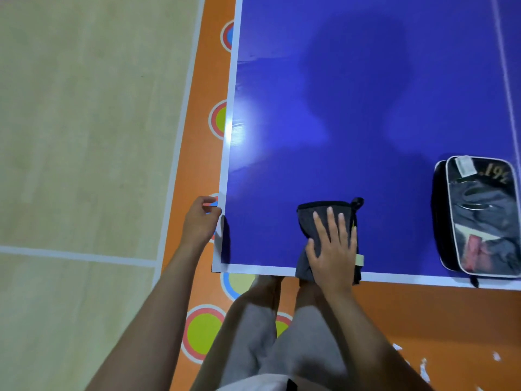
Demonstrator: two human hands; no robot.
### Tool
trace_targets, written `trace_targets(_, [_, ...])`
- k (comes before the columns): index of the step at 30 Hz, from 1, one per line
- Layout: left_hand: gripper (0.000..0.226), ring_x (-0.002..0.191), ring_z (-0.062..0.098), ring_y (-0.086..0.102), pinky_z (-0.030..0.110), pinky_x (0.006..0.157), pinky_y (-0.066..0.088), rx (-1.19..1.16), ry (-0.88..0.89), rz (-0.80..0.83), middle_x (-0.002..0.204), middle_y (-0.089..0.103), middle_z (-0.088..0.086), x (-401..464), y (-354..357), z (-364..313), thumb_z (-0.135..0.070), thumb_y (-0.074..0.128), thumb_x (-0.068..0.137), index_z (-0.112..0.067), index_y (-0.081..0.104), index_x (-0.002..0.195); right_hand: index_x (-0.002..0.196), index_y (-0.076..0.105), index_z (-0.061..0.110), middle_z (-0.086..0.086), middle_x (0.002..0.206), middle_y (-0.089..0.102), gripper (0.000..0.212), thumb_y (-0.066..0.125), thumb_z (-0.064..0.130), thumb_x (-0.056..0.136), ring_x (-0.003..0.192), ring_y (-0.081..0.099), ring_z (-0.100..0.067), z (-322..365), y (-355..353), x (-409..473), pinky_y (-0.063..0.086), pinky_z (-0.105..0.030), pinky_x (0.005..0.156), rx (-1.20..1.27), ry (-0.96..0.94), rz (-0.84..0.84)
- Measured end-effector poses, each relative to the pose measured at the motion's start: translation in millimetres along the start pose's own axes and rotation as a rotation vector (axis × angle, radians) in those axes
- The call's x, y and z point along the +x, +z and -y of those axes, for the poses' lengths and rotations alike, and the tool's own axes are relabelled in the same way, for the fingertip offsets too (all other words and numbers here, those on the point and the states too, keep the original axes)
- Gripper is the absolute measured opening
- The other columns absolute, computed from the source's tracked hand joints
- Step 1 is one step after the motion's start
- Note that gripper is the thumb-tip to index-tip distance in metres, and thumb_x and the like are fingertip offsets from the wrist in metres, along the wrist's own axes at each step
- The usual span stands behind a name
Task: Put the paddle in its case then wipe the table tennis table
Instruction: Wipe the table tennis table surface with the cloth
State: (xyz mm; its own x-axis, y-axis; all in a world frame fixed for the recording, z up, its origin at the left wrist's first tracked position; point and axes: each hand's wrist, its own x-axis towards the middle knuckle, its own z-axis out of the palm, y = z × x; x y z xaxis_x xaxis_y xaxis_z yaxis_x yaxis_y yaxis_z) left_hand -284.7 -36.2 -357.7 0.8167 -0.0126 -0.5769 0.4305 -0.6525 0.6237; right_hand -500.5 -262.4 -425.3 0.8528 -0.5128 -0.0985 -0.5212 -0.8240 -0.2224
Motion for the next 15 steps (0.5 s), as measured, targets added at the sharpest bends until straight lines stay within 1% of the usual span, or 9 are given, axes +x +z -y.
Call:
trace_targets(3, [0.023,0.082,0.007,0.063,0.022,0.064,0.048,-0.034,-0.036,-0.021,0.100,0.066,-0.005,-3,-1,-1,-0.020,0.055,0.102,-0.023,0.056,0.125,0.166,0.022,0.027,-0.002,0.175,0.012,0.066,0.040,0.040,0.105,0.162,0.007,-0.026,34,8,-4,0.013,-0.059,0.128,-0.002,0.162,-0.021])
trace_targets(4, [0.022,0.081,0.006,0.063,0.022,0.063,0.048,-0.040,-0.045,-0.023,0.098,0.065,-0.007,-5,-1,-2,-0.021,0.054,0.104,-0.023,0.055,0.125,0.167,0.019,0.026,-0.003,0.175,0.011,0.066,0.038,0.040,0.105,0.162,0.006,-0.027,48,11,-5,0.012,-0.060,0.127,-0.005,0.206,-0.024])
trace_targets(6, [0.022,0.087,0.010,0.064,0.023,0.062,0.048,-0.018,-0.006,-0.033,0.105,0.066,-0.005,-9,-1,0,-0.023,0.051,0.106,-0.023,0.056,0.127,0.168,0.014,0.024,-0.003,0.175,0.007,0.067,0.035,0.041,0.107,0.162,0.004,-0.028,74,18,-7,0.010,-0.061,0.127,-0.014,0.211,-0.020])
trace_targets(8, [0.023,0.096,0.017,0.066,0.021,0.061,0.046,0.015,0.044,-0.046,0.115,0.066,-0.002,-12,-3,4,-0.022,0.048,0.107,-0.022,0.057,0.128,0.168,0.012,0.025,-0.003,0.176,0.004,0.068,0.034,0.043,0.107,0.162,0.003,-0.029,101,25,-10,0.010,-0.062,0.127,-0.022,0.109,0.000])
trace_targets(10, [0.025,0.096,0.018,0.065,0.019,0.060,0.046,0.026,0.057,-0.062,0.119,0.065,0.000,-13,-6,7,-0.018,0.044,0.107,-0.020,0.057,0.128,0.168,0.010,0.025,-0.003,0.176,0.003,0.068,0.034,0.044,0.106,0.162,0.003,-0.029,132,32,-15,0.013,-0.062,0.127,-0.026,-0.021,0.021])
trace_targets(13, [0.030,0.088,0.016,0.064,0.029,0.070,0.045,-0.006,0.043,-0.121,0.119,0.068,0.004,-10,-12,6,-0.010,0.042,0.102,-0.018,0.060,0.125,0.168,0.008,0.027,-0.003,0.176,0.003,0.072,0.040,0.045,0.106,0.162,0.005,-0.029,177,42,-21,0.017,-0.063,0.125,-0.010,-0.181,0.055])
trace_targets(15, [0.032,0.093,0.021,0.063,0.029,0.077,0.042,-0.005,0.045,-0.161,0.116,0.069,0.002,-5,-17,5,-0.006,0.043,0.099,-0.017,0.061,0.123,0.168,0.006,0.029,-0.004,0.176,0.000,0.077,0.046,0.045,0.104,0.162,0.002,-0.030,193,46,-18,0.018,-0.064,0.124,-0.007,-0.277,0.083])
